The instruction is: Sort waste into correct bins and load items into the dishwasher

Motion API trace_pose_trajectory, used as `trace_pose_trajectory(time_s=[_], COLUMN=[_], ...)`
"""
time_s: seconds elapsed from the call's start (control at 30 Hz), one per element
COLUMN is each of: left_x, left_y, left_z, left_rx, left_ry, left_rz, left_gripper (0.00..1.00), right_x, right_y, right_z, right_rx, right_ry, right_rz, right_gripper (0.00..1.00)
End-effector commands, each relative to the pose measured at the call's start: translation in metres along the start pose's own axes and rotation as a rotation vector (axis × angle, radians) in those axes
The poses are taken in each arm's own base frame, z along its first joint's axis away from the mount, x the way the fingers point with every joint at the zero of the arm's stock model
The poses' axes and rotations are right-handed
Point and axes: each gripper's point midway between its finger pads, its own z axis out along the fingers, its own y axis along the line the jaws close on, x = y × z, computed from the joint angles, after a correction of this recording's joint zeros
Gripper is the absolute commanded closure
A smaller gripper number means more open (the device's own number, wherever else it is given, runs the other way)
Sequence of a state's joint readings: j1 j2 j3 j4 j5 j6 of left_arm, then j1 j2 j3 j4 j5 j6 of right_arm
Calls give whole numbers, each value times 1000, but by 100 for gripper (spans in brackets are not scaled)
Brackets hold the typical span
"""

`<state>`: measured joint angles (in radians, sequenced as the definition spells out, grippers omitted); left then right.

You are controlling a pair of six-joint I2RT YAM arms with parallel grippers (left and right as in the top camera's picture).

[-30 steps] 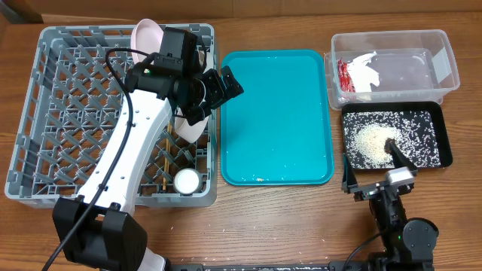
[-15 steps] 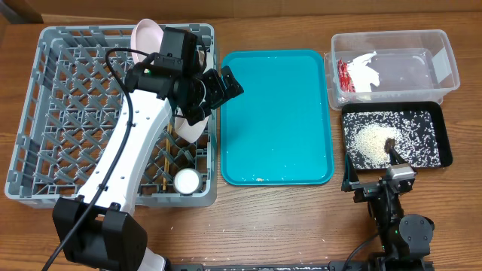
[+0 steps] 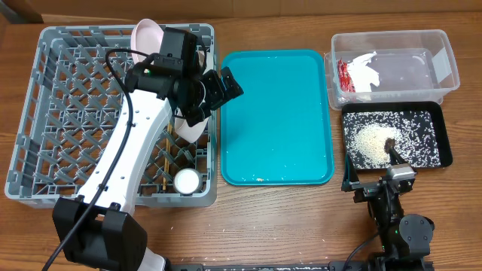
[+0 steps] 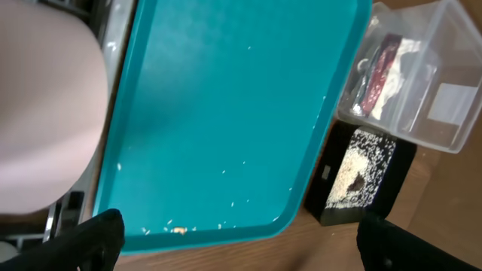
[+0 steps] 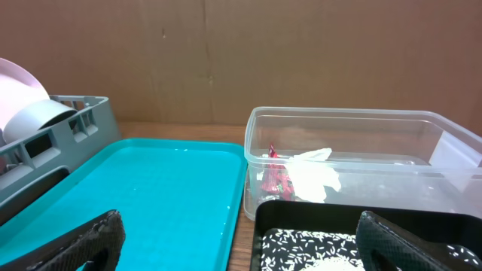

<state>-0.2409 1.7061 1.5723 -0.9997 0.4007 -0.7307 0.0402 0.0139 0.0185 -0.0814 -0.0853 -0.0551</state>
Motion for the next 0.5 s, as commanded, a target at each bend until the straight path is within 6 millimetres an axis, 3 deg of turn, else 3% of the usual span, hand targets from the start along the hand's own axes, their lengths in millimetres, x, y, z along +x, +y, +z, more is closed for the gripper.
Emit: trace_pose_trajectory(time_s=[0.0,0.1,0.23,0.37,0.47], left_x=[-5,-21,-32,-26,-18], left_y=[9,36,53,49,55], left_z=[3,-10,-57,-81,-91], left_rx=[-56,-215,-365,-278,-183], left_ry=[-26,-153,-413,-567,-704], left_rz=[0,38,154,394,445], left_gripper=[0,0,0,0,0], right_x=[2,2,2,2,2], right_y=[-1,-1,-1,-1,-1], right_z=[0,0,0,0,0], right_rx=[8,8,8,8,8], right_ry=[-5,-5,-5,-5,-5], right_rz=[7,7,7,7,7], right_gripper=[0,0,0,0,0])
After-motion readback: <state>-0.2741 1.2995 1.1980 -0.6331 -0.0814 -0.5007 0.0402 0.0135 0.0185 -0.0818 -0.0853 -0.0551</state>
